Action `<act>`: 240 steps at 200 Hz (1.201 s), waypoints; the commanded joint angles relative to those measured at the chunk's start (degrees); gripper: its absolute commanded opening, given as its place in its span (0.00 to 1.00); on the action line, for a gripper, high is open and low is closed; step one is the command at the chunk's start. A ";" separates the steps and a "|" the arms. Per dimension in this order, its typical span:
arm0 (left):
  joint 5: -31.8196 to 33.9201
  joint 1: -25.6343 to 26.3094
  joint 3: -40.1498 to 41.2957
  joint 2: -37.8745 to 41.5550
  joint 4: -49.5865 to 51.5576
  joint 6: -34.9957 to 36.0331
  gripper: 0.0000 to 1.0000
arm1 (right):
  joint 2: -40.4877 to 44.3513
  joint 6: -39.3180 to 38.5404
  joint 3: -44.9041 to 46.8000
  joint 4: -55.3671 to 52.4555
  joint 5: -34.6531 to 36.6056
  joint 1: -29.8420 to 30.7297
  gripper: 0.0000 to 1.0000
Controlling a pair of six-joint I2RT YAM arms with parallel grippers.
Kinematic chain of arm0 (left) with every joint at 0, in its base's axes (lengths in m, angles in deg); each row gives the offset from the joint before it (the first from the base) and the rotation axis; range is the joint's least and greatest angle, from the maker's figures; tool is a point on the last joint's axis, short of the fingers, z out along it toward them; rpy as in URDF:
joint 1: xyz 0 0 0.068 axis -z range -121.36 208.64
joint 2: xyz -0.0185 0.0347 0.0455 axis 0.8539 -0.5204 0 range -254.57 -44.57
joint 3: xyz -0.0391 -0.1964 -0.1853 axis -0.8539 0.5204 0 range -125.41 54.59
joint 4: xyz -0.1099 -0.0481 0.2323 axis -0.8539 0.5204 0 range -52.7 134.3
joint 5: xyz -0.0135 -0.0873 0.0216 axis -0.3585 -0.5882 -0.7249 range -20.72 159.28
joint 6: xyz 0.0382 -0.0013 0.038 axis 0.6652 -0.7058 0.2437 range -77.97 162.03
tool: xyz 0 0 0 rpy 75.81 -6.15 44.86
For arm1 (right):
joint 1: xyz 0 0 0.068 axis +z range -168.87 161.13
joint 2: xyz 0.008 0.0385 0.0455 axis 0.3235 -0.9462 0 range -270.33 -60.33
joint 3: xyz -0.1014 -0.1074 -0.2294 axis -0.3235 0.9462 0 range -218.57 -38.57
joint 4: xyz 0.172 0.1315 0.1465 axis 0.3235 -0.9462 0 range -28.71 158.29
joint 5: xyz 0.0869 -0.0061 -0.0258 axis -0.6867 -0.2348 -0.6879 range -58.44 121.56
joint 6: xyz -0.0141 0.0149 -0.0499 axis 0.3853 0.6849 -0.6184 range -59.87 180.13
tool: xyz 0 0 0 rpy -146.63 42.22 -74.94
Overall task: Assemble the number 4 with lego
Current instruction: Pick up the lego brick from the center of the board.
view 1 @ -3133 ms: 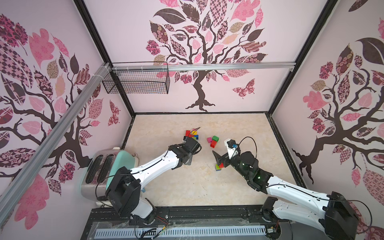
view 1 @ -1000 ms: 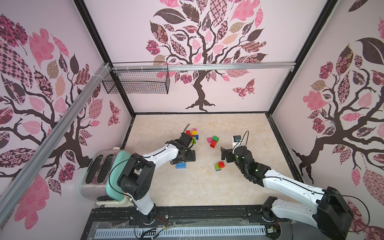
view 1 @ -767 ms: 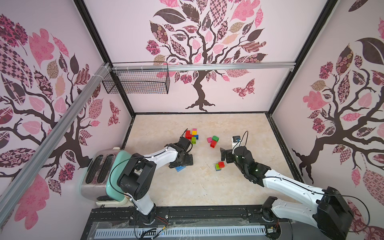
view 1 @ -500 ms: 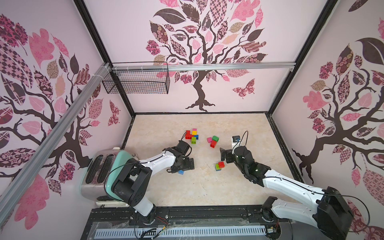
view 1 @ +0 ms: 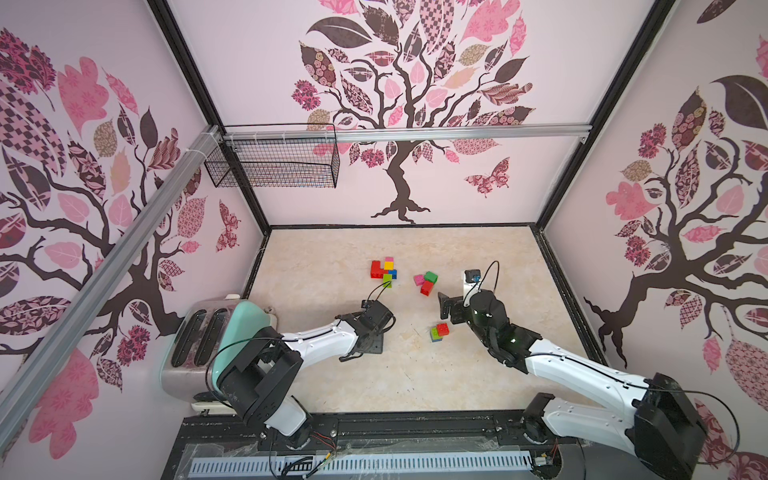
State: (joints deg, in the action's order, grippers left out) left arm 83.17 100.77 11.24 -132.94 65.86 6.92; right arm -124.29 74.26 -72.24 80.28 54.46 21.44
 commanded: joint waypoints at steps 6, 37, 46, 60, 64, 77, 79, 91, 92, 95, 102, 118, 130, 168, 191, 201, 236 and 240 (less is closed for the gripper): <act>0.23 0.32 3.25 -3.53 1.50 0.93 0.51 | -0.81 -0.16 -0.08 1.23 2.14 -0.20 1.00; -0.70 1.35 4.15 -4.07 2.40 -0.56 0.43 | -0.59 -1.02 0.07 1.06 5.03 -0.15 0.99; -0.68 1.63 4.32 -4.00 2.77 -1.04 0.41 | -0.25 -1.74 0.24 1.07 5.17 -0.18 0.99; -0.75 1.81 4.43 -4.08 2.96 -1.35 0.32 | 0.23 -2.83 0.77 1.80 4.58 -0.20 0.99; -0.80 1.82 4.50 -4.16 2.87 -1.34 0.29 | 0.33 -2.88 1.00 2.18 4.84 -0.16 0.99; -0.97 1.82 4.43 -4.56 2.58 -1.20 0.19 | 0.58 -1.06 1.62 2.91 5.73 -0.54 1.00; -1.01 1.82 4.42 -4.66 2.58 -1.12 0.18 | 0.59 -0.60 1.69 2.92 5.60 -0.69 1.00; -0.90 1.82 4.20 -5.36 2.72 -1.10 0.09 | 0.93 1.47 1.99 2.80 4.97 -1.51 0.99; -0.94 1.86 4.18 -5.38 2.73 -1.10 0.08 | 0.94 1.71 2.01 2.83 4.97 -1.58 0.99; -0.97 1.82 4.07 -5.46 2.67 -1.03 0.05 | 1.02 2.13 1.98 2.78 5.01 -1.64 1.00; -1.02 1.81 4.09 -5.66 2.57 -0.97 0.00 | 1.16 3.32 1.87 2.36 5.05 -1.80 0.99; -1.63 1.82 3.94 -5.34 2.03 -0.13 0.00 | 0.83 4.26 0.45 -0.40 4.20 -2.28 0.99; -2.10 1.88 3.60 -4.52 1.71 0.79 0.00 | -0.22 1.76 -1.36 -3.27 -1.51 -3.88 0.99; -0.75 1.90 -0.09 1.05 1.35 6.21 0.00 | -4.31 0.52 -8.28 -14.36 -1.83 -5.30 0.99; -1.26 1.90 -2.83 3.94 -0.80 8.58 0.00 | -2.44 3.95 -6.99 -14.90 -10.62 -10.44 0.99; -1.94 1.90 -4.03 4.66 -1.47 9.08 0.00 | -1.02 5.85 -5.61 -14.37 -14.42 -14.13 1.00; -5.97 1.90 -7.06 6.32 -3.34 13.20 0.00 | 1.75 8.04 -3.59 -15.10 -26.82 -24.72 0.99; -6.70 1.91 -7.28 6.49 -3.52 13.92 0.00 | 1.82 8.06 -3.63 -15.36 -27.83 -25.11 0.99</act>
State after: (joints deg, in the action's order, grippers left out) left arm 80.44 102.52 7.63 -128.09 64.55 15.85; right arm -124.99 79.92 -76.07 67.58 37.47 -0.18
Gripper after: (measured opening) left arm 0.309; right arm 0.994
